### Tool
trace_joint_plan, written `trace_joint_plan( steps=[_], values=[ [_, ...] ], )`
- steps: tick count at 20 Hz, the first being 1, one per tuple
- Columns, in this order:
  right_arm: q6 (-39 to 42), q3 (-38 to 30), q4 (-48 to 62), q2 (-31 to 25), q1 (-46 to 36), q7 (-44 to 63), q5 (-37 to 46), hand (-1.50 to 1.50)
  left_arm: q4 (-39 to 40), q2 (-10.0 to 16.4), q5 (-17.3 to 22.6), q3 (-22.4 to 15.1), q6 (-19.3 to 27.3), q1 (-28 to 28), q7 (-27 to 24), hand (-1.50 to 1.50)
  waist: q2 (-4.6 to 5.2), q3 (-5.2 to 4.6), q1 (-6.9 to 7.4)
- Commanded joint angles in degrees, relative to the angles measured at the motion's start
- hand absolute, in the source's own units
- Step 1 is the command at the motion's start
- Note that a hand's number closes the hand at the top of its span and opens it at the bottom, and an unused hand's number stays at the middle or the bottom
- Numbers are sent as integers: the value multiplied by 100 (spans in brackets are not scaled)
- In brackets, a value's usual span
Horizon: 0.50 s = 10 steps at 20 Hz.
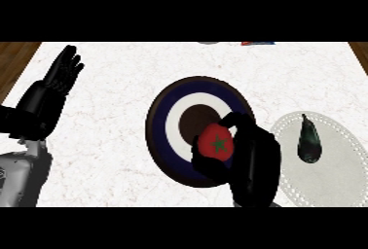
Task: Pick the tomato from the placemat and place it in the plate
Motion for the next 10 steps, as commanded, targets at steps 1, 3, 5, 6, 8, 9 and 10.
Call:
trace_joint_plan(
  steps=[1, 3, 5, 6, 8, 9, 10],
  values=[
    [-414, -213, 1518, 128, -1219, 509, -484, 150, 450, -48, -136, 50, 6, -90, -255, 0, -10, 2, -79],
    [-601, -467, 2240, 130, -1275, 49, -971, 150, -125, -13, -62, 39, 15, 109, 25, 0, -20, 7, -22],
    [-1160, -790, 2371, 132, -1714, 387, -1288, 150, -63, -93, -21, -17, -4, 61, 80, 0, -10, 9, 10],
    [-1271, -610, 2511, 132, -1977, 655, -1446, -150, 172, -78, -132, 22, 26, 22, -130, 0, -3, 6, 12],
    [-1909, -560, 3348, 133, -2006, 381, -1627, -150, 4, -26, -69, 24, -65, -2, -20, 0, 3, 8, 45],
    [-2100, -641, 3480, 133, -2150, 81, -1960, -150, -70, 35, 132, 147, -175, -23, 95, 0, 0, 10, 52],
    [-2119, -744, 3467, 133, -2046, -433, -2287, -150, -50, -51, -75, 51, -10, -41, 137, 0, -16, 10, -48]
  ],
)
